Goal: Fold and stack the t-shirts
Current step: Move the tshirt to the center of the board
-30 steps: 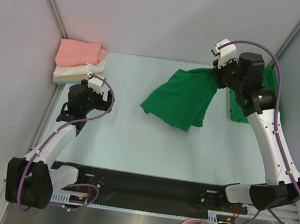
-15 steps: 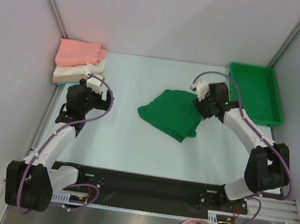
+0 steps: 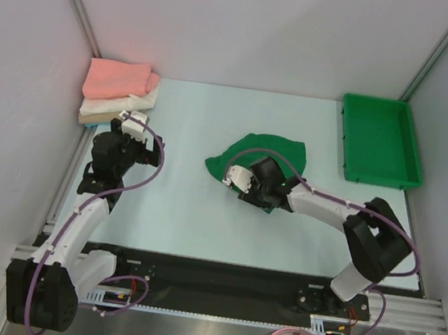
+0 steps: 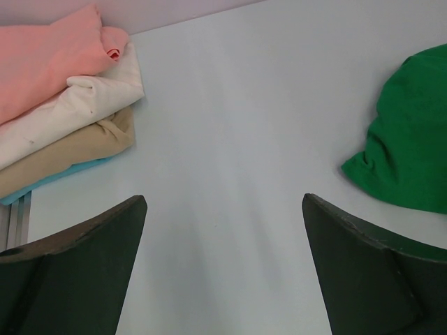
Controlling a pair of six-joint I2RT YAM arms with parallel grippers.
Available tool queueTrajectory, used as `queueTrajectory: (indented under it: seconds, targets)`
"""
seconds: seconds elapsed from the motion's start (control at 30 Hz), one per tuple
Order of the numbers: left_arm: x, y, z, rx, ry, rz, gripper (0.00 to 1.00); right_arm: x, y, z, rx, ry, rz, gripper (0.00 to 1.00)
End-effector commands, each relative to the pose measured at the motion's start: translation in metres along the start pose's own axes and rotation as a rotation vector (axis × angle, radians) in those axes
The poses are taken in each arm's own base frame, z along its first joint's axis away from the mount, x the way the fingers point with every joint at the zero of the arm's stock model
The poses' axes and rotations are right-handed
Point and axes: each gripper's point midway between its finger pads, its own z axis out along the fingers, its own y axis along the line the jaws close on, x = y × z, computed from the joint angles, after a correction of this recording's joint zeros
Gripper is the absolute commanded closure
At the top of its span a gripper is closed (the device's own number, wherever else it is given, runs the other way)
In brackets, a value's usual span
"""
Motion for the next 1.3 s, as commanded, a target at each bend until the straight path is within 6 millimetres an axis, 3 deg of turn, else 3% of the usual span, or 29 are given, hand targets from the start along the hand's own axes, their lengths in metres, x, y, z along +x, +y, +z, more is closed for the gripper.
queueTrajectory:
  seconds: [0.0, 0.23, 0.33, 0.37, 0.4, 0.47, 0.67, 0.83, 0.9, 0.93, 1.03, 1.17, 1.23, 1.27]
  targets:
    - [-0.012, 0.006, -0.002, -0.013, -0.034, 0.022, 0.01, -0.015, -0.025, 0.012, 0.080, 0.012, -0.014, 0.50]
    - [-0.008, 0.005, 0.000, -0.007, -0.025, 0.021, 0.00, -0.001, -0.016, 0.029, 0.044, 0.075, -0.007, 0.53]
    - [-0.006, 0.004, 0.002, 0.000, -0.018, 0.019, 0.00, 0.001, -0.013, 0.030, 0.020, 0.086, -0.006, 0.72]
    - [-0.005, 0.004, 0.003, 0.001, -0.015, 0.019, 0.00, 0.000, -0.015, 0.030, 0.019, 0.085, -0.002, 0.91]
    - [-0.005, 0.004, 0.003, 0.001, -0.014, 0.019, 0.00, 0.002, -0.013, 0.031, 0.009, 0.097, -0.002, 1.00]
    - [-0.005, 0.006, 0.003, -0.003, -0.012, 0.018, 0.00, -0.002, -0.017, 0.027, 0.034, 0.103, -0.018, 1.00]
    - [-0.006, 0.009, 0.001, -0.022, -0.021, 0.019, 0.01, -0.057, -0.055, -0.033, 0.210, -0.011, -0.181, 1.00]
    - [-0.012, 0.024, -0.003, -0.115, -0.062, 0.016, 0.00, -0.140, -0.089, -0.118, 0.372, -0.236, -0.259, 1.00]
    - [-0.015, 0.026, -0.005, -0.125, -0.074, 0.019, 0.00, -0.164, -0.101, -0.143, 0.394, -0.302, -0.240, 1.00]
    - [-0.015, 0.025, -0.006, -0.120, -0.075, 0.019, 0.00, -0.184, -0.118, -0.168, 0.435, -0.359, -0.219, 1.00]
    - [-0.019, 0.021, -0.008, -0.096, -0.086, 0.024, 0.00, -0.212, -0.148, -0.208, 0.514, -0.449, -0.195, 1.00]
    - [-0.022, 0.022, -0.012, -0.107, -0.104, 0.033, 0.00, -0.224, -0.199, -0.227, 0.607, -0.532, -0.126, 1.00]
    - [-0.030, 0.028, -0.019, -0.143, -0.136, 0.041, 0.00, -0.233, -0.204, -0.220, 0.559, -0.574, -0.083, 1.00]
    - [-0.029, 0.031, -0.022, -0.160, -0.142, 0.038, 0.00, -0.239, -0.209, -0.227, 0.559, -0.599, -0.068, 1.00]
